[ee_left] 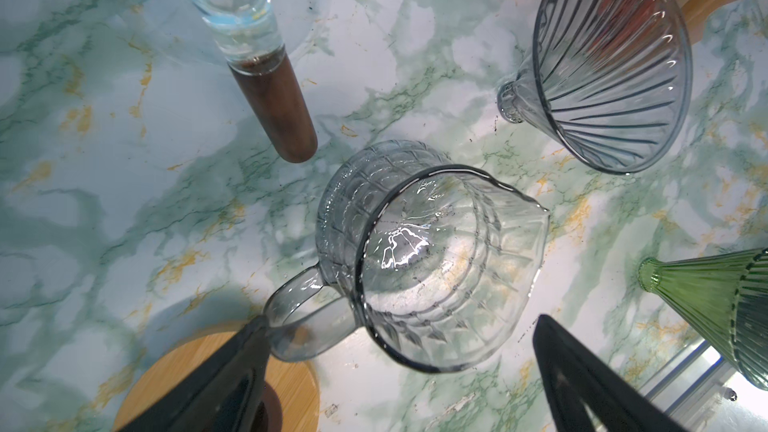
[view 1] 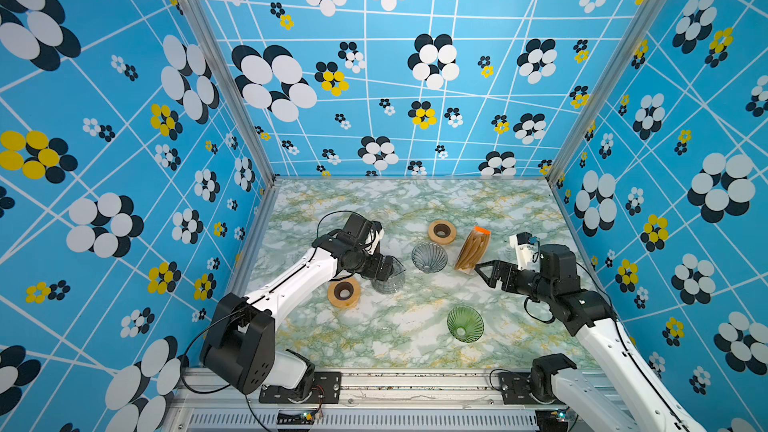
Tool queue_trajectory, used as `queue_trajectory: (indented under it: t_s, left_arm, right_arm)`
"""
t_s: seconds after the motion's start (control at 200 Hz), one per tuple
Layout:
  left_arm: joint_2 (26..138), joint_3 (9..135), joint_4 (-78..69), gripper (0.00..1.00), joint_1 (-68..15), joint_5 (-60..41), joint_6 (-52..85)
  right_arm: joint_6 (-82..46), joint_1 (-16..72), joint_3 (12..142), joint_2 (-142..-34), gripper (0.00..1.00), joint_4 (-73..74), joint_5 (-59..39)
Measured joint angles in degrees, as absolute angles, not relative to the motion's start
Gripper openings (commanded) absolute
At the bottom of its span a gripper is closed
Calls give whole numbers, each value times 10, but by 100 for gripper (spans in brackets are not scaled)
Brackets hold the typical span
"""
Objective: Place the coffee filter in the dripper
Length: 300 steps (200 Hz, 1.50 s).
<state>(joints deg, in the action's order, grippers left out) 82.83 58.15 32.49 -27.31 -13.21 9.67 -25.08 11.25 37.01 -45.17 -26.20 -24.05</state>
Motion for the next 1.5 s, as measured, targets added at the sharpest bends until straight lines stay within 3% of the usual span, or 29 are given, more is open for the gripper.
queue_trajectory:
  t_s: [0.19,0.475,1.035,1.29,1.5]
  left_arm:
    - [856,583,304,100,-273,-146,91]
    - [860,582,304,92,-274,-155,92]
    - [782,555,369,87,-335,-141,127]
    - [701,545,413,74,-343,-67,139]
    - [725,533,419,58,-343,-58,142]
  right_arm:
    - [-251,112,370,-455,99,-262,-258]
    - [-251,112,370,-459,99,-261,-261]
    - [-251,112,370,-467,100,-260,-261]
    - [-251,112,370,-467,99,-260,-261]
    - [-251,112,370,-467,99,-260,-261]
